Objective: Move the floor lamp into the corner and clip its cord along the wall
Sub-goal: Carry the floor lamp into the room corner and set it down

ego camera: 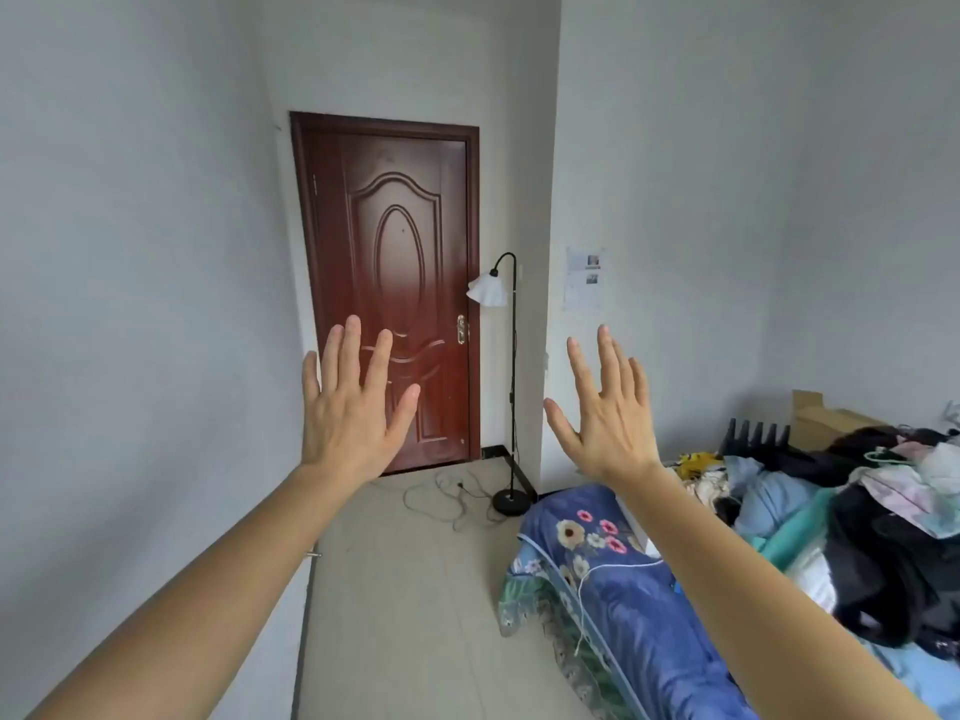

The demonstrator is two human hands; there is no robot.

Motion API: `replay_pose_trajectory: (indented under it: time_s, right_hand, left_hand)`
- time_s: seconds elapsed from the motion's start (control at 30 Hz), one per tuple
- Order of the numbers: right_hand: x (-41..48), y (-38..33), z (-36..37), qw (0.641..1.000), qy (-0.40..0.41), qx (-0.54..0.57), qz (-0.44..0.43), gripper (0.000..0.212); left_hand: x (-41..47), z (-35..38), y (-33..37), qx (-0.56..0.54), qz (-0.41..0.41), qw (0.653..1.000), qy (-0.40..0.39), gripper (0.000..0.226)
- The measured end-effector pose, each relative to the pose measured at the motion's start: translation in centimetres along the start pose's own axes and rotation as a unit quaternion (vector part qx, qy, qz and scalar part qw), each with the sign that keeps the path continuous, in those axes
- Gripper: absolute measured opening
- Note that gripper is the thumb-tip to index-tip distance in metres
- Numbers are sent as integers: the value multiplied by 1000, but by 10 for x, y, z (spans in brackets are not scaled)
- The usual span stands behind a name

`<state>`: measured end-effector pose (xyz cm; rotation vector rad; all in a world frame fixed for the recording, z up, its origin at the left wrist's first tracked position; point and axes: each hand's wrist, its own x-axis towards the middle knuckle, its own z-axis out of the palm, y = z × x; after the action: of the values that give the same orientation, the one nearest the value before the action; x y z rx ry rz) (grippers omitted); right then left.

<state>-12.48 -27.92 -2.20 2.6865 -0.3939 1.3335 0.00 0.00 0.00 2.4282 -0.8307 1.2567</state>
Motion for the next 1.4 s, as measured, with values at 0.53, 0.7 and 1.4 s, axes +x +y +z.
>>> replay_pose_trajectory:
  time_s: [0.53, 0.7, 1.4]
  right_hand:
    - [154, 134, 271, 996, -77, 34, 43, 79]
    - [202, 139, 369, 994, -103, 36, 20, 79]
    - [465, 187, 771, 978, -197, -33, 54, 73]
  left_hand:
    - [164, 279, 25, 15, -10, 993, -114, 73]
    - [201, 366, -6, 10, 14, 992, -128, 72]
    - [481, 812, -155, -49, 35, 976, -209, 72]
